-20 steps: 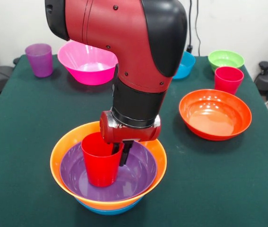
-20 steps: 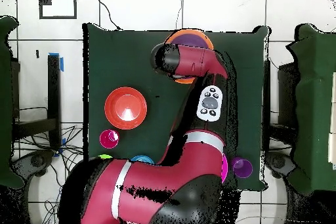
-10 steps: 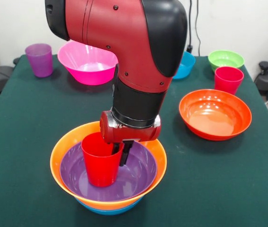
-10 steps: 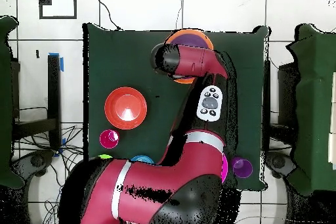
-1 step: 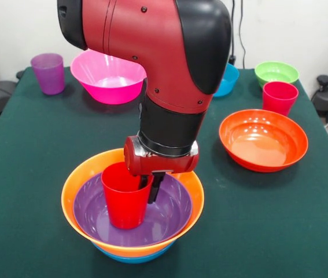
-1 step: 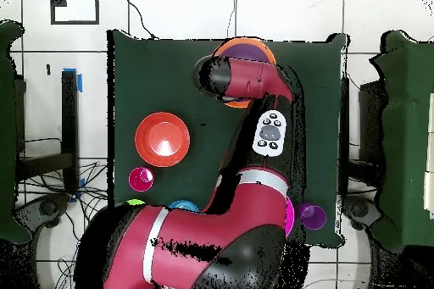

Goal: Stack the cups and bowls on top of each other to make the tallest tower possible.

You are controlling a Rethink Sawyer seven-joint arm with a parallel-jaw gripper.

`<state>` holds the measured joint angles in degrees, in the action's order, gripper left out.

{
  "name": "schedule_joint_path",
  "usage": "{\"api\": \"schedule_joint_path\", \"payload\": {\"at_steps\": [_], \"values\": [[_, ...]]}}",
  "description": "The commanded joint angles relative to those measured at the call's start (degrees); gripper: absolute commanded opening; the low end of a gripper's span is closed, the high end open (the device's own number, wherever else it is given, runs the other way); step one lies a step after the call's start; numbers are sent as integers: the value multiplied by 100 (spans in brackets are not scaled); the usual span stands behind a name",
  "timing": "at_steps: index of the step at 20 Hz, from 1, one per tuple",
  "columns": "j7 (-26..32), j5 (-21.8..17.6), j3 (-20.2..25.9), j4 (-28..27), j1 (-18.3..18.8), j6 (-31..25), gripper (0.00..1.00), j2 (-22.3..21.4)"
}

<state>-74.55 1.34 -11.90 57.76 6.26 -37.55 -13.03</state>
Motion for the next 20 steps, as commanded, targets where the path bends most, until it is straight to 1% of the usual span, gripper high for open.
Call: {"api": "schedule_joint_path", "payload": {"at_steps": [1, 14, 20], "values": [[80, -372, 656, -73, -121, -197, 0, 229], [90, -360, 664, -138, -112, -235, 0, 261], [-67, -326, 603, -249, -196, -269, 0, 329]]}}
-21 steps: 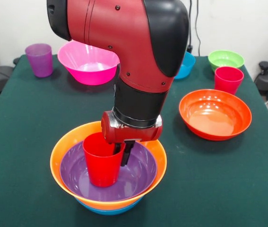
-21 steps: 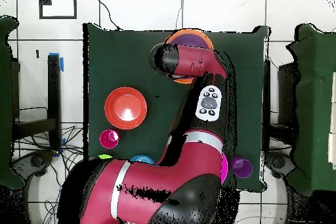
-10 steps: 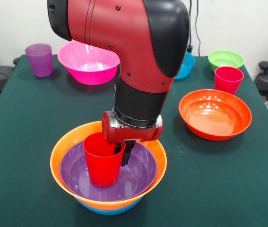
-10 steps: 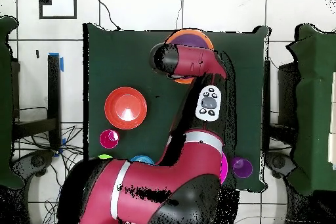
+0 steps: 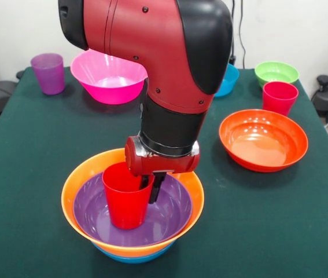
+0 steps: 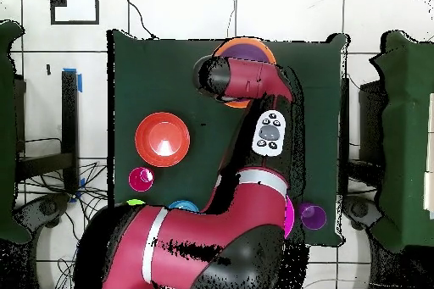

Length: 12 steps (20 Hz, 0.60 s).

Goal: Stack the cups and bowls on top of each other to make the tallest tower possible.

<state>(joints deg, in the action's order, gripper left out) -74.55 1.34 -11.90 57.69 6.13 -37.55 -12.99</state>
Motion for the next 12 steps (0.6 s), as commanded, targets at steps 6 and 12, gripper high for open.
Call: {"api": "schedule_joint_path", "payload": {"at_steps": [6, 12], "values": [[5, -357, 608, -177, -152, -225, 0, 294], [24, -355, 620, -168, -135, -225, 0, 285]]}}
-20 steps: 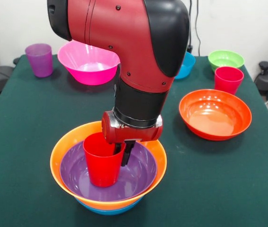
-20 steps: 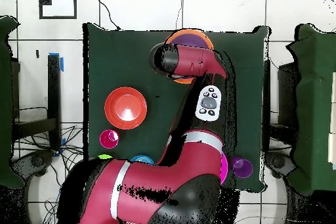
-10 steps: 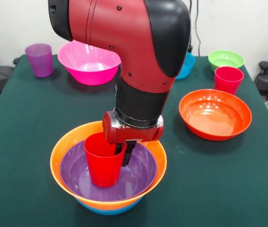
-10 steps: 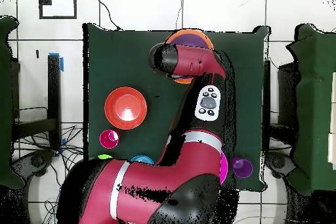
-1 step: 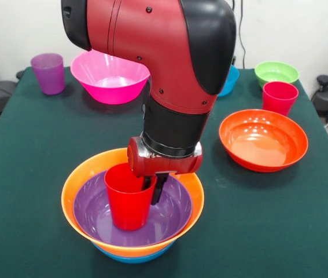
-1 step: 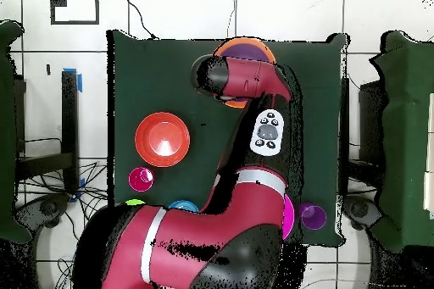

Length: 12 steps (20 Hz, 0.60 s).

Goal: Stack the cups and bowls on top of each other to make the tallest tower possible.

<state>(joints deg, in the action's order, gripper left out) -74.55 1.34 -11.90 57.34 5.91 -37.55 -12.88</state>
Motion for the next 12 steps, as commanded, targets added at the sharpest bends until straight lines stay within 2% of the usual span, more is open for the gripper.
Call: {"api": "schedule_joint_path", "payload": {"at_steps": [1, 12], "values": [[18, -352, 619, -131, -113, -227, 0, 272], [31, -359, 607, -170, -102, -245, 0, 296]]}}
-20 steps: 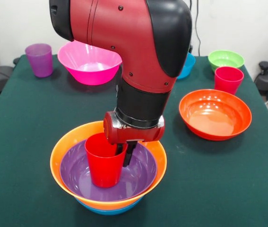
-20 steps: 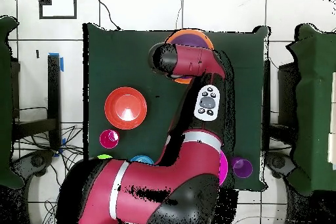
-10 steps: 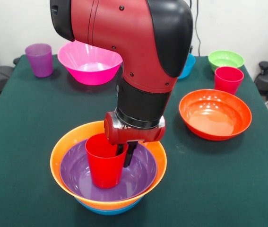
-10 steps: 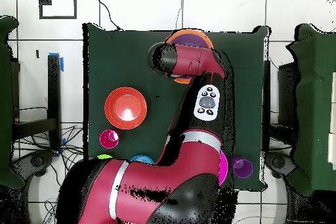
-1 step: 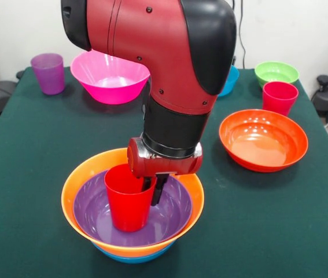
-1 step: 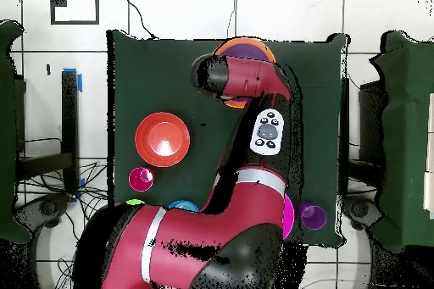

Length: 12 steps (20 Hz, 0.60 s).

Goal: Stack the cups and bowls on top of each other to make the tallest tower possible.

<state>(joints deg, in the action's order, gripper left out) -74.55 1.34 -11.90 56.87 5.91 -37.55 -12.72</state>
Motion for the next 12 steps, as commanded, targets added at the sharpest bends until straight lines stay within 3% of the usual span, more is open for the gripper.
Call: {"api": "schedule_joint_path", "payload": {"at_steps": [1, 8, 9, 12], "values": [[30, -359, 606, -120, -101, -244, 0, 278], [-43, -339, 570, -133, -118, -260, 0, 287], [-52, -336, 566, -134, -119, -260, 100, 287], [20, -360, 588, -133, -115, -230, 100, 271]]}}
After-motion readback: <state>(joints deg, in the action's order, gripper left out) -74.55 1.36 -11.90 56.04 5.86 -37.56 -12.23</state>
